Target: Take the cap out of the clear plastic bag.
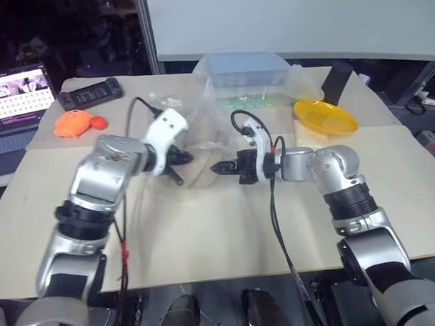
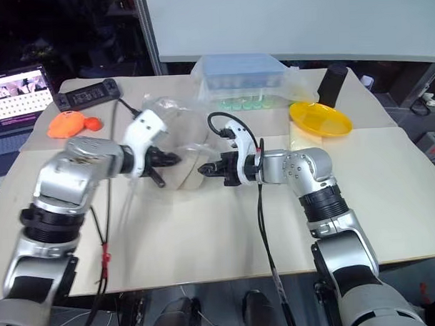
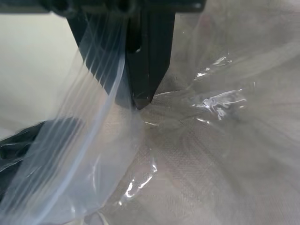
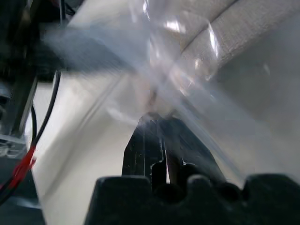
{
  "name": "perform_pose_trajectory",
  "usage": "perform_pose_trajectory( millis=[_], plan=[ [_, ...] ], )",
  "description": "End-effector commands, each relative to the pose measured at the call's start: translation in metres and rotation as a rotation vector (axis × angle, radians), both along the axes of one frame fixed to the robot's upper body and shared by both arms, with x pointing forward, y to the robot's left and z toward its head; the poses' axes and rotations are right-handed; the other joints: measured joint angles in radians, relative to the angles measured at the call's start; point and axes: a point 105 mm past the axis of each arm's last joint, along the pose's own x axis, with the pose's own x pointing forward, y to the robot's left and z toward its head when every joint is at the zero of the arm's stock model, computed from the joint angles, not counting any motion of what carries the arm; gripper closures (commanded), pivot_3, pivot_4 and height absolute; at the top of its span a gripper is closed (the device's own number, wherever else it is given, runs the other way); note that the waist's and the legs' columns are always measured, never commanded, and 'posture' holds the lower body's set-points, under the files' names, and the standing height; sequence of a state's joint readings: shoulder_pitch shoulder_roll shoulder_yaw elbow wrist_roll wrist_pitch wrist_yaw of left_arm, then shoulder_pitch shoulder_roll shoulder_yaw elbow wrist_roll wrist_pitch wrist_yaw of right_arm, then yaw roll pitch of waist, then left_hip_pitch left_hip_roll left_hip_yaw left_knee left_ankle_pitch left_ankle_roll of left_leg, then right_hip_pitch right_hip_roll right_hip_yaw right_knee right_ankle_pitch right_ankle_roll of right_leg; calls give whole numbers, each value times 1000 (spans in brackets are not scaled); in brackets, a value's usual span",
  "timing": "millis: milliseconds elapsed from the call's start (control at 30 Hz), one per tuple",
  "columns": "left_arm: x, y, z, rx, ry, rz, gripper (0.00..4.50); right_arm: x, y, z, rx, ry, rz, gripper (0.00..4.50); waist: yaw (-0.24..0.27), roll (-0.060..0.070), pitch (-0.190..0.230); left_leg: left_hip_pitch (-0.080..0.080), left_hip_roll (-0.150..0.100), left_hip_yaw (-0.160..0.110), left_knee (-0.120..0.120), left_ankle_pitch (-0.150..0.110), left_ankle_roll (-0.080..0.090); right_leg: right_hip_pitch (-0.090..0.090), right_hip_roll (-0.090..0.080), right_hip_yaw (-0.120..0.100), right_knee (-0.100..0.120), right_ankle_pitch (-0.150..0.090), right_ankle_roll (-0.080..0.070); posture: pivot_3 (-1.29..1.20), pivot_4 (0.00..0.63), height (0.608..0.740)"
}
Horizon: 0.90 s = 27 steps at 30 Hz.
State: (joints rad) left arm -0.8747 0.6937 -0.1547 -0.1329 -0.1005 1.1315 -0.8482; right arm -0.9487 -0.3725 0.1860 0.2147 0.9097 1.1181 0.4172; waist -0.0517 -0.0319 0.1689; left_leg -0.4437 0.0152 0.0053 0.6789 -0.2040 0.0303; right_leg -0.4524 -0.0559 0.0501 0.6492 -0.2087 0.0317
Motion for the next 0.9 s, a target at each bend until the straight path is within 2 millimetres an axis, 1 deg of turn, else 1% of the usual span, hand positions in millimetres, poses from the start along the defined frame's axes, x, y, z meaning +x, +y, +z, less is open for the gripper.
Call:
perform_pose_trajectory(
  millis=[33,67,100,133,167,200,233,267,300,333,367,433,467,533,567,633,667,700,767,833,900],
  plan=[
    [12,61,66,108,-263,200,4500,9,19,54,93,-179,37,4419,-11,0,0,1,0,0,0,1,0,0,1,0,1,0,-1,0,150,740],
    [14,80,92,140,-365,278,4500,12,24,68,113,-238,36,4419,-12,0,0,1,1,0,-1,2,0,0,1,0,0,1,-2,0,150,740],
    [13,98,124,164,-485,360,4500,15,31,85,143,-305,35,4419,-12,0,1,2,1,0,-1,2,0,0,1,0,2,1,-1,0,150,740],
    [7,114,152,182,-589,420,4500,16,37,102,179,-370,39,4419,-12,0,1,2,1,0,-2,2,-1,-1,2,0,1,1,-2,0,150,740],
    [1,130,175,187,-680,478,4500,16,44,117,211,-419,45,4419,-12,-1,1,2,1,0,-2,3,-2,-1,1,0,1,1,-2,0,150,740],
    [-3,142,188,187,-741,523,4500,18,49,126,230,-450,47,4419,-16,-1,2,2,1,0,-3,3,-2,-1,1,0,1,1,-2,0,150,740],
    [-4,149,192,186,-767,543,4500,20,52,128,232,-464,46,4419,-17,-1,2,-1,1,0,-3,3,-2,-4,1,0,1,2,-2,0,150,740],
    [2,152,180,171,-740,550,4500,29,55,123,202,-461,27,4419,-15,-1,1,-1,0,1,-5,3,-2,-4,0,0,1,2,-2,0,150,740],
    [10,150,162,135,-701,546,4500,38,57,112,155,-446,2,4419,-14,0,0,0,0,1,-6,3,-2,-4,-1,-1,6,1,-2,0,150,740],
    [19,145,142,65,-659,544,4500,47,57,99,90,-431,-29,4419,-5,2,-5,3,-1,3,-8,3,-3,-3,-4,-2,8,1,-1,0,150,740],
    [29,138,113,1,-582,552,4500,57,55,81,19,-402,-65,4419,4,4,-9,4,-1,3,-11,3,-3,-2,-5,-5,7,1,-1,0,150,740],
    [41,118,69,-53,-508,546,4500,68,55,57,-43,-382,-101,4419,23,4,-12,6,-1,7,-11,2,-3,1,-6,-7,6,1,0,0,150,740],
    [49,101,35,-102,-428,547,4500,70,57,43,-54,-354,-103,4419,30,1,-12,9,-1,10,-11,3,-3,6,-7,-7,5,0,-1,0,150,740],
    [59,77,-4,-209,-344,571,4500,73,61,27,-59,-337,-111,4419,38,-1,-11,8,0,8,-10,4,-6,9,-5,-9,-2,2,-2,0,150,740],
    [63,67,-23,-260,-283,594,4500,74,62,23,-44,-324,-122,4419,41,-2,-11,6,-1,8,-10,6,-8,9,-5,-9,-3,2,-2,0,150,740],
    [71,42,-42,-299,-240,572,4500,78,63,19,12,-293,-173,4419,36,-5,-9,2,-1,8,-8,6,-9,5,-6,-8,-3,4,0,0,150,740],
    [74,26,-48,-341,-199,547,4500,79,62,18,39,-274,-198,4419,32,-5,-9,-2,-1,7,-8,6,-10,-1,-6,-7,-2,5,-1,0,150,740],
    [77,11,-48,-382,-180,525,4500,81,61,16,52,-257,-219,4419,33,-5,-9,-5,-1,4,-8,8,-12,-4,-6,-7,0,6,-1,0,150,740],
    [81,-13,-43,-431,-164,481,4500,83,57,15,83,-219,-251,4419,33,-5,-9,-3,-1,3,-11,8,-13,-4,-5,-7,0,6,-1,0,150,740],
    [83,-27,-39,-446,-160,441,4500,83,54,18,115,-159,-255,4419,32,-5,-9,-2,-1,2,-12,8,-13,-4,-5,-7,0,6,-2,0,150,740],
    [83,-36,-38,-458,-149,416,4500,80,51,19,126,-102,-244,4419,28,-5,-9,-2,-1,2,-12,8,-13,-3,-6,-6,0,6,-2,0,150,740]
  ],
)
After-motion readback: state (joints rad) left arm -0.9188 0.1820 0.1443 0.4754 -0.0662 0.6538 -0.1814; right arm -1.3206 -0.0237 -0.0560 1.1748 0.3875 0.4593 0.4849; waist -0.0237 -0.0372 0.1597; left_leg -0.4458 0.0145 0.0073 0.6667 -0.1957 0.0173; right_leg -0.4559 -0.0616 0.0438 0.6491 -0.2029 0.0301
